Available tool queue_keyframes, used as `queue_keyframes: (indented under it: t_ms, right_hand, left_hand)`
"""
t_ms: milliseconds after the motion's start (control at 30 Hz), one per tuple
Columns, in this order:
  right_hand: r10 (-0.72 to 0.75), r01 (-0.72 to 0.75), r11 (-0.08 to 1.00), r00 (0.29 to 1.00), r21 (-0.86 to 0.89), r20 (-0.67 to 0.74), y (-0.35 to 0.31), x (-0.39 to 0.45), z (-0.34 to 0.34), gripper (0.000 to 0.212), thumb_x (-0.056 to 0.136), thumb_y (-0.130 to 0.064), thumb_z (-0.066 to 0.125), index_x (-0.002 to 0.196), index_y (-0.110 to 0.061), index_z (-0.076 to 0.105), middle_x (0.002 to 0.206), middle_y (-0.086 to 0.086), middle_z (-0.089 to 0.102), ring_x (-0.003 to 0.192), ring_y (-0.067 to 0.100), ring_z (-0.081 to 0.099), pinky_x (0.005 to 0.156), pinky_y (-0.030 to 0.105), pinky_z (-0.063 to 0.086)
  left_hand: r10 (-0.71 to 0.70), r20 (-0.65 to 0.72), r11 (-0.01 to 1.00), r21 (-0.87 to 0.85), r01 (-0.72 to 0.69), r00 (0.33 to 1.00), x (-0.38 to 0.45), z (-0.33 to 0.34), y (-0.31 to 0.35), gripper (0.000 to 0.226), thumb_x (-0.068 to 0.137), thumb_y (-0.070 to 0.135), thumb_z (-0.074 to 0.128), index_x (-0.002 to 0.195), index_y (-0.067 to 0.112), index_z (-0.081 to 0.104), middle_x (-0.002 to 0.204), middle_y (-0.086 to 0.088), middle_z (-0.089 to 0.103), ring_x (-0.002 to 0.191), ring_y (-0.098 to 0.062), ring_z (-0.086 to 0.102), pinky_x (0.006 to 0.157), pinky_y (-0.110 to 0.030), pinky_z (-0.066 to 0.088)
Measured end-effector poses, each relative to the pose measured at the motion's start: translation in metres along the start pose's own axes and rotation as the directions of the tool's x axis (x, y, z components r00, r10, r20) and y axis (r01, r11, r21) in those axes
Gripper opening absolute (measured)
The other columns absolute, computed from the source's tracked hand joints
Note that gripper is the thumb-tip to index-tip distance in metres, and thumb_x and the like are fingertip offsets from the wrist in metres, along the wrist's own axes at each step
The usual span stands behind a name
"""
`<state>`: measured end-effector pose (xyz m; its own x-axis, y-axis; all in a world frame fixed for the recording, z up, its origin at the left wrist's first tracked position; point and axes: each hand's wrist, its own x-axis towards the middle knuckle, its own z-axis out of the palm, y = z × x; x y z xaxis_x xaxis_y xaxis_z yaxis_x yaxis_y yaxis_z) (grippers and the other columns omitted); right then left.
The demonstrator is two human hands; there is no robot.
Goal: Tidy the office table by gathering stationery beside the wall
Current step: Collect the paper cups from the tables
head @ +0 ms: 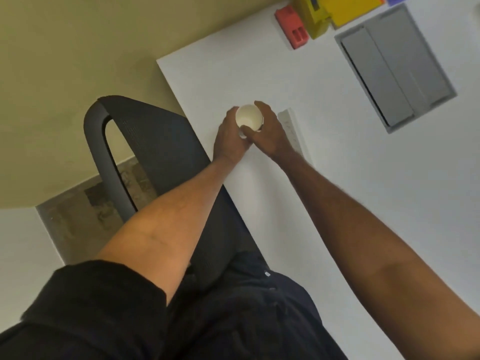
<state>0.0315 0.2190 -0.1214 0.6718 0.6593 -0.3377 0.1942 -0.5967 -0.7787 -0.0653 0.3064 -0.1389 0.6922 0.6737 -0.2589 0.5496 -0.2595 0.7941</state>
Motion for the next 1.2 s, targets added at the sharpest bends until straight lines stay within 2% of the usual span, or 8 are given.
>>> queue_keyframes:
  t_ms: [167,300,567,733,1000,1200]
  right_hand:
    - [0.06,-0.057,0.998,0.994,0.03,-0.09,0.026,-0.086,-0.004,0.084,0.077,-0.051,0.076,0.147,-0.023,0.04,0.144,-0.002,0.05,0.128,0.018,0.054,0.106,0.046,0.048]
    - [0.116,-0.109,0.993,0.98,0.051,-0.162,0.045,-0.151,0.001,0.087,0.073,-0.055,0.078,0.146,-0.028,0.039,0.145,-0.006,0.049,0.128,0.016,0.054,0.104,0.044,0.049]
    - [0.163,-0.118,0.981,0.929,0.151,-0.331,0.069,-0.264,-0.002,0.082,0.072,-0.058,0.08,0.14,-0.027,0.046,0.133,-0.006,0.056,0.119,0.014,0.058,0.096,0.038,0.055]
    - [0.176,-0.145,0.982,0.933,0.121,-0.315,0.088,-0.327,-0.002,0.085,0.065,-0.066,0.073,0.138,-0.032,0.045,0.133,-0.007,0.053,0.116,0.015,0.06,0.094,0.038,0.056]
    - [0.197,-0.161,0.977,0.932,0.139,-0.306,0.124,-0.394,0.01,0.084,0.066,-0.069,0.076,0.136,-0.033,0.047,0.137,-0.007,0.05,0.119,0.014,0.06,0.095,0.044,0.057]
    - [0.175,-0.131,0.978,0.936,0.161,-0.304,0.134,-0.413,0.005,0.081,0.073,-0.058,0.079,0.14,-0.028,0.046,0.141,-0.004,0.047,0.123,0.016,0.057,0.099,0.042,0.055]
  left_hand:
    - [0.046,0.033,0.999,-0.011,-0.045,0.998,-0.077,0.025,0.004,0.072,0.079,0.029,0.077,0.142,0.025,0.041,0.133,0.001,0.057,0.119,-0.021,0.057,0.094,-0.046,0.055]
    - [0.082,0.059,0.996,-0.036,-0.08,0.995,-0.134,0.042,0.0,0.067,0.077,0.026,0.074,0.137,0.032,0.044,0.128,0.009,0.058,0.115,-0.014,0.056,0.091,-0.044,0.056]
    - [0.181,0.151,0.983,0.014,-0.185,0.972,-0.224,0.07,0.01,0.066,0.08,0.033,0.075,0.14,0.033,0.045,0.13,0.008,0.06,0.119,-0.017,0.059,0.093,-0.044,0.057]
    - [0.213,0.143,0.977,-0.039,-0.209,0.967,-0.283,0.083,-0.002,0.058,0.077,0.028,0.077,0.128,0.038,0.052,0.12,0.015,0.065,0.108,-0.01,0.063,0.087,-0.039,0.059]
    - [0.252,0.173,0.968,-0.041,-0.248,0.952,-0.353,0.097,-0.015,0.057,0.075,0.036,0.08,0.123,0.047,0.051,0.109,0.029,0.058,0.094,0.005,0.06,0.08,-0.023,0.056]
    - [0.235,0.174,0.972,-0.044,-0.231,0.956,-0.371,0.108,-0.017,0.062,0.071,0.055,0.075,0.126,0.045,0.05,0.117,0.025,0.061,0.102,-0.002,0.06,0.081,-0.021,0.052]
